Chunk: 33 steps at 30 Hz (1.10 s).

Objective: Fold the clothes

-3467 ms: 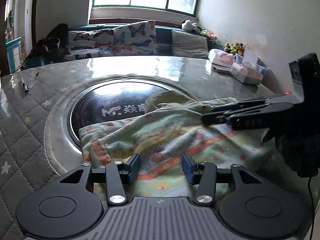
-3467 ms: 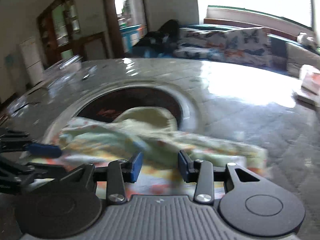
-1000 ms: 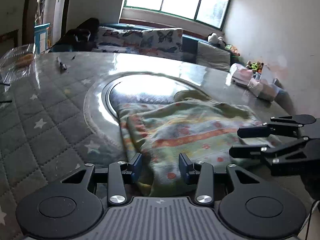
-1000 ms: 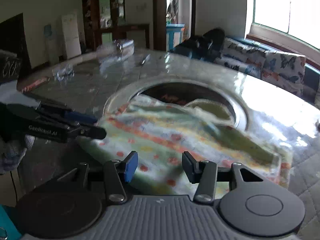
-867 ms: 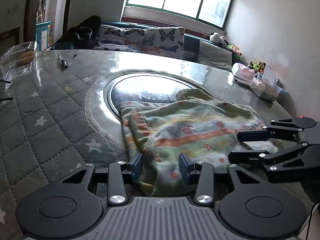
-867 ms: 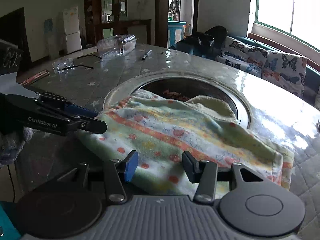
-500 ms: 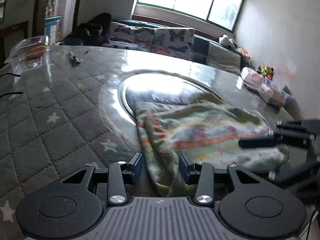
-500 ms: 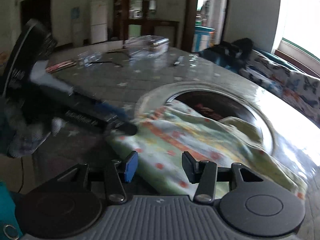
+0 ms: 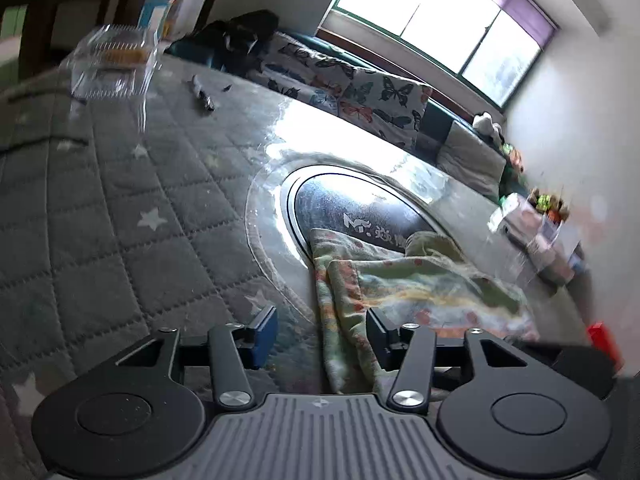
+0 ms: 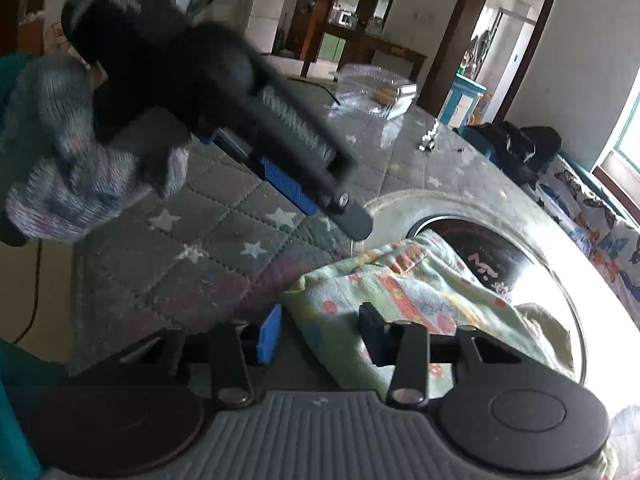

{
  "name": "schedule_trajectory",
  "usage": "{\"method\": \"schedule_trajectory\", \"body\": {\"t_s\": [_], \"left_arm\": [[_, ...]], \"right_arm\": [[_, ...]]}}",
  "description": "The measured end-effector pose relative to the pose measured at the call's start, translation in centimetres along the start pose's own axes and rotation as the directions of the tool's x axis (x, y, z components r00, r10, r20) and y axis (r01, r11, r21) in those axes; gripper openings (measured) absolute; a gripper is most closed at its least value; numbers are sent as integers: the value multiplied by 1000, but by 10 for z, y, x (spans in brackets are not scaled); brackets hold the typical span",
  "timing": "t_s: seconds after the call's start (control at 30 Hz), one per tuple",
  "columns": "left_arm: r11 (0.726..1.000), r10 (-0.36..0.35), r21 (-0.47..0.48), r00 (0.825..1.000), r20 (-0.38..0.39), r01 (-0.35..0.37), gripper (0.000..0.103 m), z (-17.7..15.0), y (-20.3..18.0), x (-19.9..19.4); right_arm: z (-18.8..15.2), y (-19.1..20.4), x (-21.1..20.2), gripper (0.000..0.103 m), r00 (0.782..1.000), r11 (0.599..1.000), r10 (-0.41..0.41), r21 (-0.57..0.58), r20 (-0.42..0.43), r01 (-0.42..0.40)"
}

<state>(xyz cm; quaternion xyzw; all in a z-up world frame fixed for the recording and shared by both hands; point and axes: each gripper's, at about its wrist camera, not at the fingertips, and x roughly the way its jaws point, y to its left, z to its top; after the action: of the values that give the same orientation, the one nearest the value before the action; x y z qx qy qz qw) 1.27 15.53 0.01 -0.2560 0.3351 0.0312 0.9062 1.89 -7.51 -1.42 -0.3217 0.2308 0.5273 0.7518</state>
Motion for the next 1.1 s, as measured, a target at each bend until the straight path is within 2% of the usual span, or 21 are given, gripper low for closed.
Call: {"method": "schedule_trajectory", "body": {"t_s": [0.17,0.3,0.53,0.63,0.77,0.8,0.87,0.93,1.03,1.1], "left_arm": [[990,-46,-133,999,-19,43,56,4,11,3],[974,-90,-213,995,-31,82,67,5,13,6],[948,-125,-304,990,-65,99,74,11,6,24],[928,-152,-356,985,-81,114,75,13,3,35],[925,-165,-361,982,-94,121,73,18,-7,49],[924,-164,-365,982,-98,118,72,20,-8,52],[921,-168,-372,980,-105,118,60,21,-9,58],[921,-165,-373,979,-117,110,34,20,-9,63],[921,-159,-375,979,-128,101,21,19,-8,67],[922,-155,-375,979,-131,95,17,18,-6,67]], "right_arm": [[2,-10,-3,26,1000,997,14,74,10,-14],[4,-24,-11,22,999,985,34,166,37,-40],[7,-44,-29,20,994,964,30,261,104,-56],[7,-47,-35,20,992,957,23,284,128,-59],[4,-47,-40,19,990,956,28,287,136,-67],[3,-47,-41,19,990,955,30,289,139,-70],[1,-47,-43,19,989,953,36,292,146,-78],[-1,-48,-43,19,988,951,41,297,150,-85],[-3,-50,-43,20,987,947,50,307,151,-95],[-5,-52,-42,25,987,943,59,316,150,-104]]}}
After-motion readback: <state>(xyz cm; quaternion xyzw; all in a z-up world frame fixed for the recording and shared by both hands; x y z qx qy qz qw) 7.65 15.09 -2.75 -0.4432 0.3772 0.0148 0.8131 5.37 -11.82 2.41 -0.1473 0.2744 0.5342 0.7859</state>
